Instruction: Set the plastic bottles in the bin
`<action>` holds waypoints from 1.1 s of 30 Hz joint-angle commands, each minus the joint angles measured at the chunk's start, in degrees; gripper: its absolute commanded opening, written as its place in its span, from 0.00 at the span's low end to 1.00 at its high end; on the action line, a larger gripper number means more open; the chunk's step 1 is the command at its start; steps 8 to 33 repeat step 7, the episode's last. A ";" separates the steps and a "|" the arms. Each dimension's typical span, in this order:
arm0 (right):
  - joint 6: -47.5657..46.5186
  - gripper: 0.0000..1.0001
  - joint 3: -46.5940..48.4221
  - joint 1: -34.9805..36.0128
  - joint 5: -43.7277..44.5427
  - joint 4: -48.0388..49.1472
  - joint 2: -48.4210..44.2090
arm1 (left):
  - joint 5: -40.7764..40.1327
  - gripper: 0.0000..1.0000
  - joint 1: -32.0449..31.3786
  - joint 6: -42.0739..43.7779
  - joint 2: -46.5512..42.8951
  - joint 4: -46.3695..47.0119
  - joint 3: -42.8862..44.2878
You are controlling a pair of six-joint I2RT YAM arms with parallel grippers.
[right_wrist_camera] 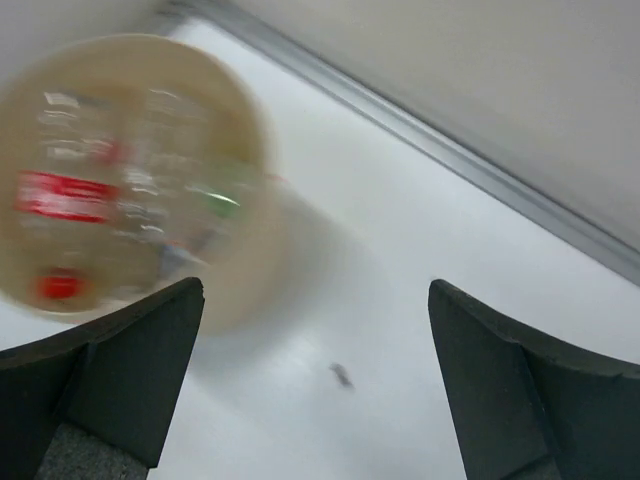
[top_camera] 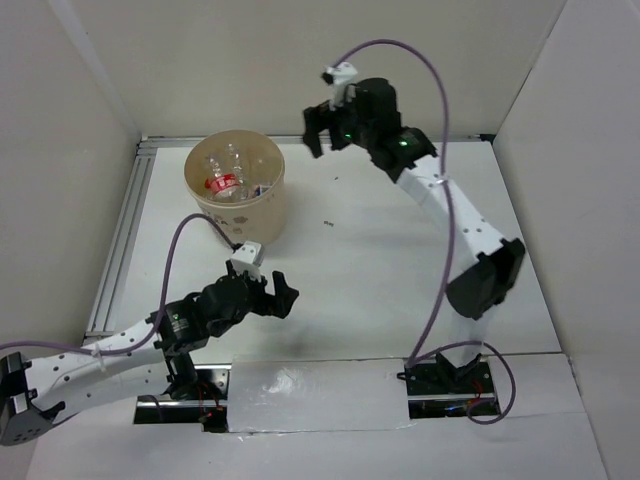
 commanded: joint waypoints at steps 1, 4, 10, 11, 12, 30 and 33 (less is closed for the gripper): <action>-2.95 1.00 -18.28 -2.50 18.18 -6.61 -10.28 | 2.63 1.00 -0.23 6.42 1.99 6.85 3.04; -4.88 1.00 -36.31 -5.74 22.24 -0.98 -23.64 | 5.44 1.00 1.17 8.00 4.71 8.35 4.53; -4.89 1.00 -46.03 -10.83 21.11 1.31 -35.47 | 7.89 1.00 2.75 9.41 8.14 8.35 7.00; -4.89 1.00 -46.03 -10.83 21.11 1.31 -35.47 | 7.89 1.00 2.75 9.41 8.14 8.35 7.00; -4.89 1.00 -46.03 -10.83 21.11 1.31 -35.47 | 7.89 1.00 2.75 9.41 8.14 8.35 7.00; -4.89 1.00 -46.03 -10.83 21.11 1.31 -35.47 | 7.89 1.00 2.75 9.41 8.14 8.35 7.00; -4.89 1.00 -46.03 -10.83 21.11 1.31 -35.47 | 7.89 1.00 2.75 9.41 8.14 8.35 7.00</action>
